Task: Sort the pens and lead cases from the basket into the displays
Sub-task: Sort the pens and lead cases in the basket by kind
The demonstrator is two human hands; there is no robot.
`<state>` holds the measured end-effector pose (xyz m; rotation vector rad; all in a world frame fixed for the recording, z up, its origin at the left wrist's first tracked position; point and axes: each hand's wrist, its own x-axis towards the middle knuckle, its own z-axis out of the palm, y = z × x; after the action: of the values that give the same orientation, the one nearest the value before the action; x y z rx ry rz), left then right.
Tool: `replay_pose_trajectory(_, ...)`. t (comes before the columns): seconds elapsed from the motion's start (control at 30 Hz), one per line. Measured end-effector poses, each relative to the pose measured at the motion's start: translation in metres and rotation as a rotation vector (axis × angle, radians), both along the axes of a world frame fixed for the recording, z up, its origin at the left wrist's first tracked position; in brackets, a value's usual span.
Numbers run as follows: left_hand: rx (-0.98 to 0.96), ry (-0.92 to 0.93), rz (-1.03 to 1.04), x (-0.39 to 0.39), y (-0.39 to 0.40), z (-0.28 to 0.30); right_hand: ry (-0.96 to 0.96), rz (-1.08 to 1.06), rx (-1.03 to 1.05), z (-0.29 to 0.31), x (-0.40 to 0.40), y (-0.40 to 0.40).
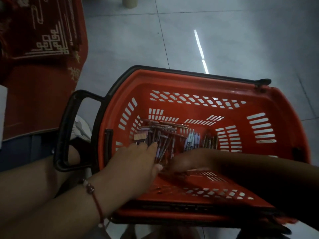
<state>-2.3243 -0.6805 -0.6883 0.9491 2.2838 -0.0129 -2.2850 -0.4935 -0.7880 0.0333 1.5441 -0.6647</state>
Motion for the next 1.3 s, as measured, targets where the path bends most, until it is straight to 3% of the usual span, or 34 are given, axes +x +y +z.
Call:
replay_pose_trajectory(0.07, 0.018, -0.003, 0.016, -0.002, -0.001, 0.0, -0.117, -0.113, -0.037, 0.009, -0.003, 0.01)
replay_pose_trajectory(0.17, 0.098, -0.004, 0.021, -0.006, -0.001, 0.003, -0.143, -0.143, -0.081, 0.042, -0.004, 0.03)
replay_pose_trajectory(0.27, 0.264, 0.006, -0.134, 0.001, 0.007, 0.015, -0.16, -0.274, -0.194, 0.08, 0.001, 0.046)
replay_pose_trajectory(0.37, 0.395, 0.024, -0.234, 0.014, 0.023, 0.025, -0.112, -0.442, -0.25, 0.119, 0.01, 0.054)
replay_pose_trajectory(0.5, 0.52, 0.035, -0.206, 0.01, 0.037, 0.041, -0.009, -0.521, -0.307, 0.146, 0.018, 0.059)
replay_pose_trajectory(0.63, 0.473, 0.1, -0.272, 0.005, 0.043, 0.054, 0.035, -0.607, -0.329, 0.167, 0.029, 0.076)
replay_pose_trajectory(0.77, 0.367, 0.085, -0.12, 0.002, 0.038, 0.046, 0.064, -0.894, -0.214, 0.167, 0.041, 0.098)
replay_pose_trajectory(0.87, 0.374, -0.122, 0.159, 0.0, 0.035, 0.034, 0.108, -1.254, -0.121, 0.15, 0.043, 0.102)
replay_pose_trajectory(0.97, 0.41, -0.224, 0.321, 0.0, 0.035, 0.025, 0.021, -1.547, -0.149, 0.134, 0.042, 0.098)
replay_pose_trajectory(1.13, 0.409, -0.277, 0.389, 0.003, 0.039, 0.023, -0.211, -1.588, -0.218, 0.112, 0.052, 0.092)
replay_pose_trajectory(1.23, 0.402, -0.273, 0.383, 0.002, 0.039, 0.022, -0.209, -1.683, -0.12, 0.101, 0.058, 0.092)
replay_pose_trajectory(1.3, 0.4, -0.258, 0.37, 0.003, 0.039, 0.021, -0.141, -1.623, -0.018, 0.1, 0.059, 0.091)
